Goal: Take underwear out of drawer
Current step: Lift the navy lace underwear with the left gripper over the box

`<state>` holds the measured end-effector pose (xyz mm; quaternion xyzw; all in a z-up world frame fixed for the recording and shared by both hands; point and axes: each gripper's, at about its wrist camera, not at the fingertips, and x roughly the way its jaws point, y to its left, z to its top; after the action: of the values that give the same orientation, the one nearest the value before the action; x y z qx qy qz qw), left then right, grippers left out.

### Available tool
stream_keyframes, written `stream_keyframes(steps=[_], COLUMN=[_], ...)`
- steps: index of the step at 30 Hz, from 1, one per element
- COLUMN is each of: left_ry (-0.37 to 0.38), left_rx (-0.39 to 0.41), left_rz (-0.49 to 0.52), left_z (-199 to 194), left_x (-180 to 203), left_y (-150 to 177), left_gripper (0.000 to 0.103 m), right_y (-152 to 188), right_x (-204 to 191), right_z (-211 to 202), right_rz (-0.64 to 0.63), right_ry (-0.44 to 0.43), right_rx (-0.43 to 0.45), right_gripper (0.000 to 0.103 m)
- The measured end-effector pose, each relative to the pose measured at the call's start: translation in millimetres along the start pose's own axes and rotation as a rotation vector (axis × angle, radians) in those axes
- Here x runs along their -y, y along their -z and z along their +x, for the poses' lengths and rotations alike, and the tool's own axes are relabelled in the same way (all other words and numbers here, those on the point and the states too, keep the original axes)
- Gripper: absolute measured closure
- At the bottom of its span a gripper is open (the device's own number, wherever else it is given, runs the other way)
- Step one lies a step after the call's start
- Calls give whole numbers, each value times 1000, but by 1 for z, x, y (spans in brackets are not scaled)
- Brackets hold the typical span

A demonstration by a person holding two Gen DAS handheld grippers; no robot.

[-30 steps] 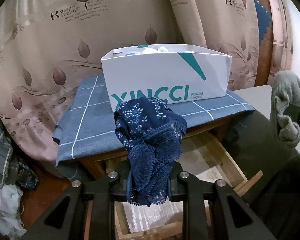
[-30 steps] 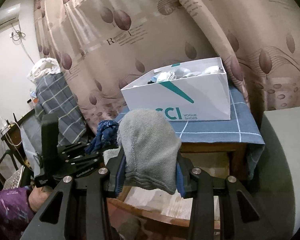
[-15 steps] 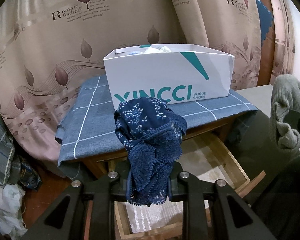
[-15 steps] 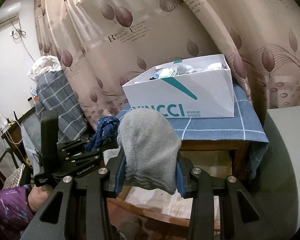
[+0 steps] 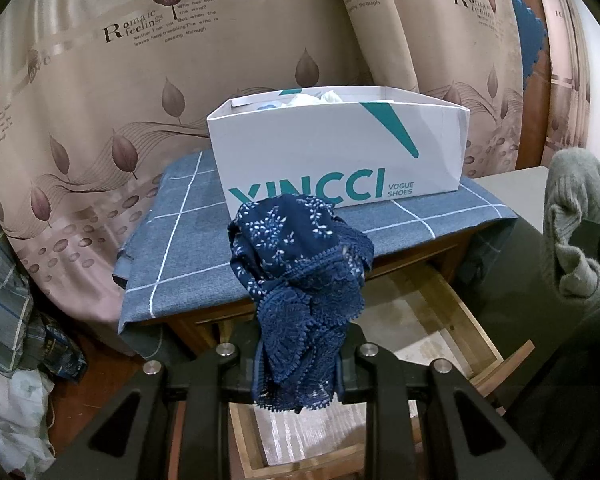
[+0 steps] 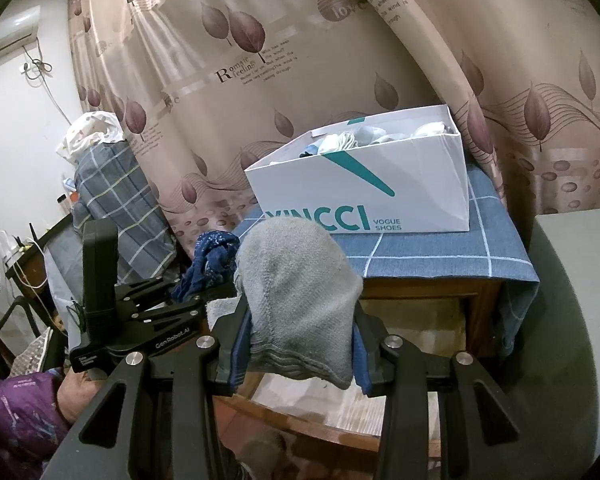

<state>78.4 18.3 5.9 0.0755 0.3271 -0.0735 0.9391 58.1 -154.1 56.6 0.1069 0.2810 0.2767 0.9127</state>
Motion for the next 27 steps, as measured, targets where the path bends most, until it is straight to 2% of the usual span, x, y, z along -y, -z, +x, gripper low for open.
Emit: stream_keyframes(steps=[8,17,23,27], left_ry=[11,-2,-9,-12], left_rx=[0,29,76,108], left_rz=[-31,-20,-1,6], left_z=[-3,-15,-23,-21], left_x=[-6,-8,-9,-14], left_y=[-4,-24,-60,-97], left_gripper=[78,78,78,78], right_y=[1,5,6,6], right_x=[-1,-2,0,1], right_z=[-1,-7,-9,-11], right_rz=[3,14,21,26], right_ry=[-7,-21,-30,-35], right_rx=[4,18,22,24], right_gripper=[64,64,64,64])
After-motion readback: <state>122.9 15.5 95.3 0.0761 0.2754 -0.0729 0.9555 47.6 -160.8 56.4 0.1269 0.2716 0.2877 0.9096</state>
